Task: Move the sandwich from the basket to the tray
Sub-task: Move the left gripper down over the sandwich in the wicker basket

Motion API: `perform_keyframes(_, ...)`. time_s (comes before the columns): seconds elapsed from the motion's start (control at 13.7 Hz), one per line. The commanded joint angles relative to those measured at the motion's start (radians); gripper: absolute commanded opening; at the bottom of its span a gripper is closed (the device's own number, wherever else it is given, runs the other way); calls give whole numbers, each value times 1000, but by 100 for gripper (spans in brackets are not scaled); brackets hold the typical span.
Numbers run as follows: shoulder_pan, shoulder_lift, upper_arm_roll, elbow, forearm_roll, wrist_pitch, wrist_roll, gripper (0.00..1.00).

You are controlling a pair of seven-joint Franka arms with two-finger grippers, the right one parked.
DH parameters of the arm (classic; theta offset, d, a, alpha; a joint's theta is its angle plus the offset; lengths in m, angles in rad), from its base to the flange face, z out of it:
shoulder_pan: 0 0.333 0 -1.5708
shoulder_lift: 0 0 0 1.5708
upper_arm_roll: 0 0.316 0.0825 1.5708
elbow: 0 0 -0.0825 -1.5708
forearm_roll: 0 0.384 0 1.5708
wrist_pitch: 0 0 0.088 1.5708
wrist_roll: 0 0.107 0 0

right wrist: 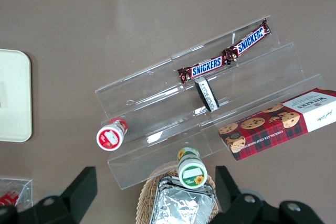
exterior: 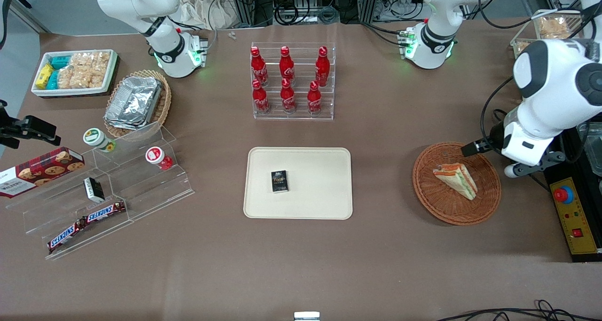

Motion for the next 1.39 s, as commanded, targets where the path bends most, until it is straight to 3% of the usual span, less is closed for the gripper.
perform_keyframes(0.0, 7, -5, -7, -80, 12, 102, -51, 100)
perform_keyframes(0.36, 7, 66, -4, -147, 16, 260, -169, 100)
perform_keyframes(1.31, 24, 221, -1, -150, 19, 377, -333, 100)
